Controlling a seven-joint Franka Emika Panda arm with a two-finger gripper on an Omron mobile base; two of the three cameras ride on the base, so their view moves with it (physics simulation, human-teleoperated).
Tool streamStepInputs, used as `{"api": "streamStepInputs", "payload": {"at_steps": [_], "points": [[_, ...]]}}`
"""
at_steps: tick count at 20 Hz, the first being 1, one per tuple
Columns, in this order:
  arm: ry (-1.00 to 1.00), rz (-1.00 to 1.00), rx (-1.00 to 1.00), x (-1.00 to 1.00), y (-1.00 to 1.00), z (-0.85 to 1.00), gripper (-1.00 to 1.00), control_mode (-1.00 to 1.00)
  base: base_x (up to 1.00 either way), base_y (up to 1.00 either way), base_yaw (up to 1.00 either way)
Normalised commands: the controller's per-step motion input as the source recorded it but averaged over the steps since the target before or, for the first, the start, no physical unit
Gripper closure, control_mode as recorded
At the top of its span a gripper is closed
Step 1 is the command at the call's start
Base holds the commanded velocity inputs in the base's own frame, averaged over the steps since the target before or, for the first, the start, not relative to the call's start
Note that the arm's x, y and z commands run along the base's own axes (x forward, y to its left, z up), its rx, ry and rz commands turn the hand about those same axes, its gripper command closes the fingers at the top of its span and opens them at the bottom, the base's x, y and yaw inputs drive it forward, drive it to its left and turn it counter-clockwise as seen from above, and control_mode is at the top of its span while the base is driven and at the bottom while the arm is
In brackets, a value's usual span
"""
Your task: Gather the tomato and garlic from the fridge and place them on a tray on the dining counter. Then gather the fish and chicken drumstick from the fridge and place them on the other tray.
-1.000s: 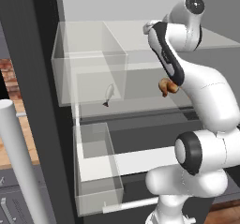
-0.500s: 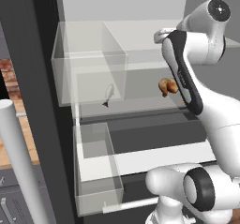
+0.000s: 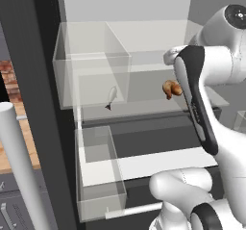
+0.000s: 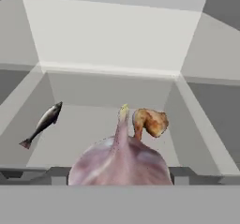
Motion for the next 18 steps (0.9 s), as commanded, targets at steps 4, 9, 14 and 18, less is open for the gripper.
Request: {"api": "streamStepInputs", "payload": {"at_steps": [4,9,14,18], "points": [[0.14,0.00,-0.01,-0.77,0.04,-0.35,1.00,-1.00,0.00,0.00,0.00],[0.08,0.02,0.00,-0.72,-0.01,-0.39,1.00,-1.00,0.00,0.00,0.00],[0.05,0.02,0.00,-0.49,0.00,-0.31,1.00,-1.00,0.00,0.00,0.00],[0.00,0.00,0.00,-0.31,0.00,-0.18,1.00,-1.00,0.00,0.00,0.00]]}}
